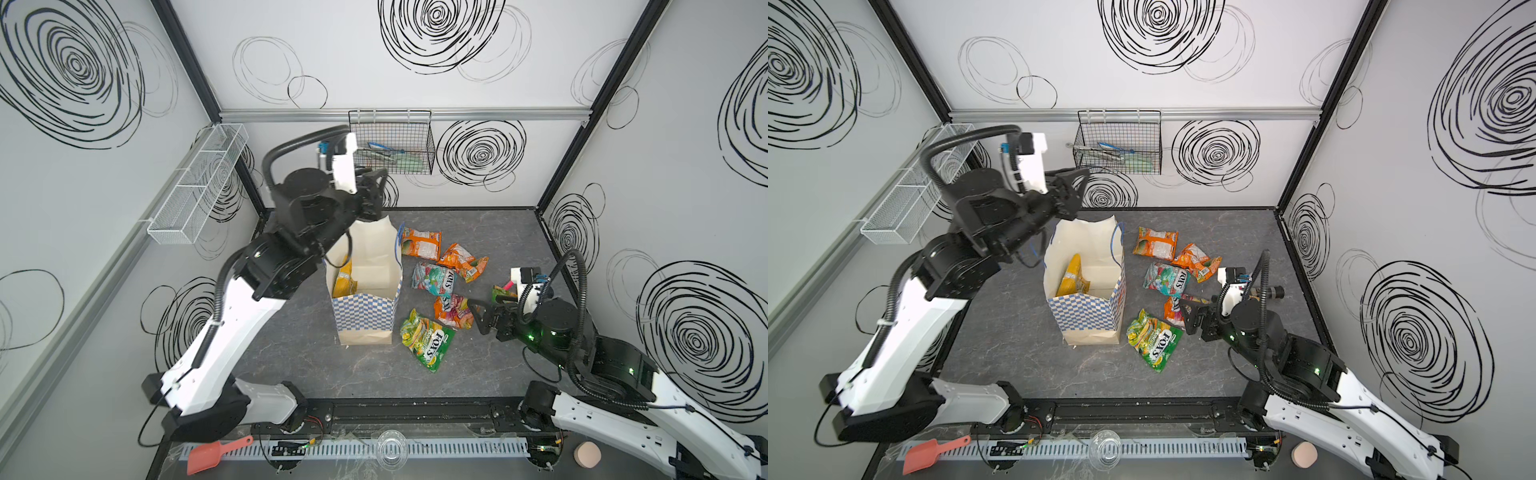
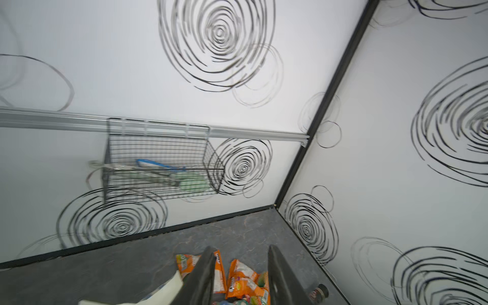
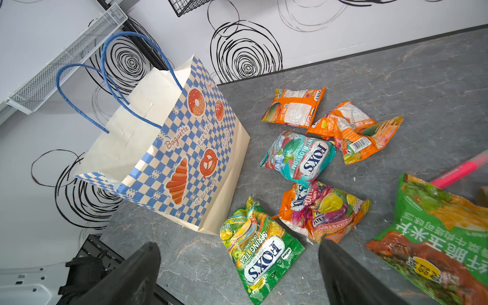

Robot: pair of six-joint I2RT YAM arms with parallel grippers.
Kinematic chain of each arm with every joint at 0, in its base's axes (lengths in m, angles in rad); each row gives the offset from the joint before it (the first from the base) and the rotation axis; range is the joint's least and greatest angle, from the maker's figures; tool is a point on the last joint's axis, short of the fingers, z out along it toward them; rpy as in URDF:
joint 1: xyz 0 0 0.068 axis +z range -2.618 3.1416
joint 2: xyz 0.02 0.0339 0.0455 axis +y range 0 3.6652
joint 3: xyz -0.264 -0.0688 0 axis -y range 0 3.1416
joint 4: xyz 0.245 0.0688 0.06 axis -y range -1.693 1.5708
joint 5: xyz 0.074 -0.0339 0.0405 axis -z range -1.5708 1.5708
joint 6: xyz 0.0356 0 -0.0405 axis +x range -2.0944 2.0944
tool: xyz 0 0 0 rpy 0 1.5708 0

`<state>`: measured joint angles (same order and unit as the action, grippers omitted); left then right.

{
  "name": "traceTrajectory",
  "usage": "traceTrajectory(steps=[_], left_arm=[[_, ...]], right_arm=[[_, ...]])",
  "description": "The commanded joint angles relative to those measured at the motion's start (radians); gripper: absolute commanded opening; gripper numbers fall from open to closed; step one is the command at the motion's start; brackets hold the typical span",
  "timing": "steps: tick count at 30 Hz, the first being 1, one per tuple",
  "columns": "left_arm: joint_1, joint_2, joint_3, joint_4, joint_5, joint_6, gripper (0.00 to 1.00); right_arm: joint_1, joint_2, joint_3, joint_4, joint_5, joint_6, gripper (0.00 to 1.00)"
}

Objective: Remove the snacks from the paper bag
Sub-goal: 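Open and raise the left gripper while the right gripper moves toward the bag, then lower the right gripper into the bag while the left gripper stays at the rim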

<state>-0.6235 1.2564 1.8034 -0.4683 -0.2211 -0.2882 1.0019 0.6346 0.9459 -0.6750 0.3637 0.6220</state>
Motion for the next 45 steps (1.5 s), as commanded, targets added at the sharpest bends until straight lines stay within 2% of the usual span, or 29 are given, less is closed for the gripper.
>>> traceTrajectory(steps=[1, 3, 5, 7, 10, 13, 17, 22, 26, 28, 31, 33, 36, 40, 42, 45], left_arm=[[0.115, -0.110, -0.153, 0.002, -0.033, 0.026, 0.39], [0.213, -0.176, -0.256, 0.000, -0.016, 0.026, 0.42], [0.326, -0.219, -0.350, 0.002, 0.049, 0.013, 0.45], [0.445, -0.253, -0.445, 0.027, 0.178, -0.016, 0.52], [0.558, -0.268, -0.567, 0.098, 0.464, -0.049, 0.73], [0.591, -0.260, -0.650, 0.180, 0.644, -0.089, 0.81], [0.597, -0.254, -0.717, 0.280, 0.692, -0.103, 0.83], [0.617, -0.269, -0.783, 0.408, 0.755, -0.124, 0.84], [0.623, -0.268, -0.819, 0.484, 0.799, -0.135, 0.86], [0.638, -0.253, -0.824, 0.474, 0.773, -0.170, 0.78], [0.675, -0.240, -0.838, 0.449, 0.716, -0.187, 0.64], [0.709, -0.241, -0.869, 0.478, 0.738, -0.218, 0.54], [0.732, -0.239, -0.895, 0.508, 0.781, -0.233, 0.35], [0.739, -0.231, -0.892, 0.480, 0.763, -0.217, 0.09], [0.753, -0.231, -0.898, 0.482, 0.762, -0.219, 0.01], [0.770, -0.231, -0.917, 0.506, 0.777, -0.231, 0.00]], right_arm=[[-0.006, 0.068, 0.068, 0.106, -0.001, -0.072, 0.97], [-0.013, 0.128, 0.115, 0.136, -0.025, -0.117, 0.97], [-0.021, 0.201, 0.178, 0.161, -0.059, -0.162, 0.97], [-0.030, 0.285, 0.263, 0.175, -0.103, -0.210, 0.97], [-0.034, 0.410, 0.401, 0.183, -0.165, -0.272, 0.97], [-0.034, 0.544, 0.565, 0.159, -0.234, -0.320, 0.97], [-0.019, 0.760, 0.848, 0.032, -0.299, -0.365, 0.97], [0.021, 1.091, 1.296, -0.222, -0.301, -0.435, 0.97], [0.027, 1.313, 1.579, -0.349, -0.378, -0.456, 0.97], [0.024, 1.363, 1.594, -0.333, -0.410, -0.454, 0.97], [0.013, 1.395, 1.519, -0.280, -0.425, -0.444, 0.98], [0.010, 1.415, 1.502, -0.273, -0.417, -0.434, 0.99], [0.008, 1.432, 1.484, -0.260, -0.399, -0.435, 0.99], [0.009, 1.449, 1.435, -0.231, -0.426, -0.431, 0.98], [0.008, 1.460, 1.401, -0.210, -0.426, -0.428, 0.98], [0.007, 1.489, 1.370, -0.181, -0.393, -0.426, 0.98]])
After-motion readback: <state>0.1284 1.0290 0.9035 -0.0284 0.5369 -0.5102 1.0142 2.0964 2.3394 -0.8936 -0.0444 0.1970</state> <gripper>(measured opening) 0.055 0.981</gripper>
